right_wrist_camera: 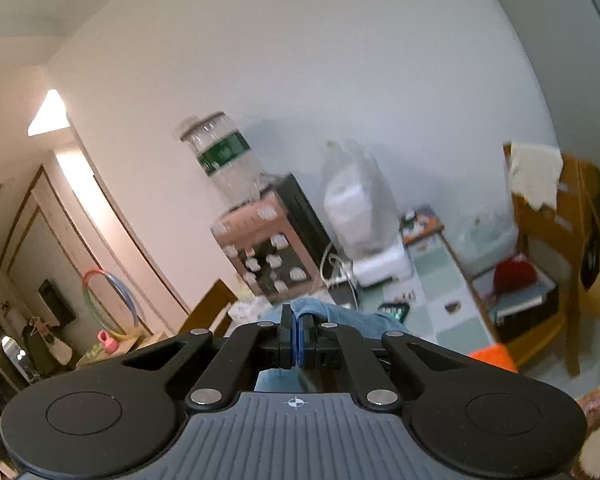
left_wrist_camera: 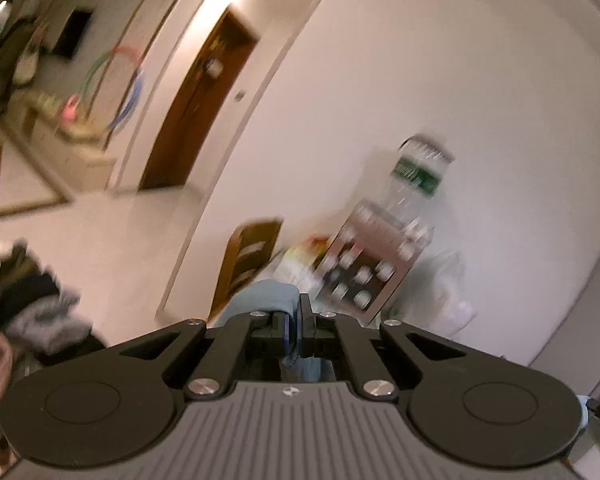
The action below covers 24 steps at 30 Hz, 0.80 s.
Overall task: Fold clothes
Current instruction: 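Lift the shirt with both grippers and shake it out above the table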
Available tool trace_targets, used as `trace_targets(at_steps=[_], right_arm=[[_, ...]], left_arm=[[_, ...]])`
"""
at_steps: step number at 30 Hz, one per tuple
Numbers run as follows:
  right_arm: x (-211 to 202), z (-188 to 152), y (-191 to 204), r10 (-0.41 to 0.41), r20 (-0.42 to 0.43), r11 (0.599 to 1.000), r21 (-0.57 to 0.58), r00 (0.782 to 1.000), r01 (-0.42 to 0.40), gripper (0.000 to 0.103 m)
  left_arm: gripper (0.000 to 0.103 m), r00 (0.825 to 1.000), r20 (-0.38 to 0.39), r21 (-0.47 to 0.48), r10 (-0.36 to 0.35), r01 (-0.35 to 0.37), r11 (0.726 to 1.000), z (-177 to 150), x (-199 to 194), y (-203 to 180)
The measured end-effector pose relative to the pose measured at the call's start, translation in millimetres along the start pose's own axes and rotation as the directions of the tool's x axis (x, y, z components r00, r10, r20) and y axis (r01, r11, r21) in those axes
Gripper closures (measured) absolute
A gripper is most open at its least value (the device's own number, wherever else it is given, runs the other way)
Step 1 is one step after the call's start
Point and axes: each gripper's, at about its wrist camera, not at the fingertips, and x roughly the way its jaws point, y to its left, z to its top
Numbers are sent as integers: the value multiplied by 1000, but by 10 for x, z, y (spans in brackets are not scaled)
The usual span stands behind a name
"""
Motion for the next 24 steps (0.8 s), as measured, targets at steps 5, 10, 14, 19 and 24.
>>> trace_targets(at_steps=[5,10,14,19,24], right_arm=[[-451,-33,200,-4,45,998,-56,999,6,99],[-940,-216,414,-14,65,998,-54,998,18,99],[-1466,-309,644,7,111,999,-45,994,-2,99],[-1888,-386,931,-15,150,996,-82,989,27,99],[-1577,-475,822,-100,84,990,-95,991,108,99]], left_arm=[[99,994,74,72,-86,81,994,292,-400,-78],[100,985,52,37,-162,160,986,475,-711,54],[99,973,79,21,-216,215,976,686,-1103,204],[99,970,42,25,-240,240,971,810,-1206,343],[99,978,-81,61,-193,198,978,550,-694,328]])
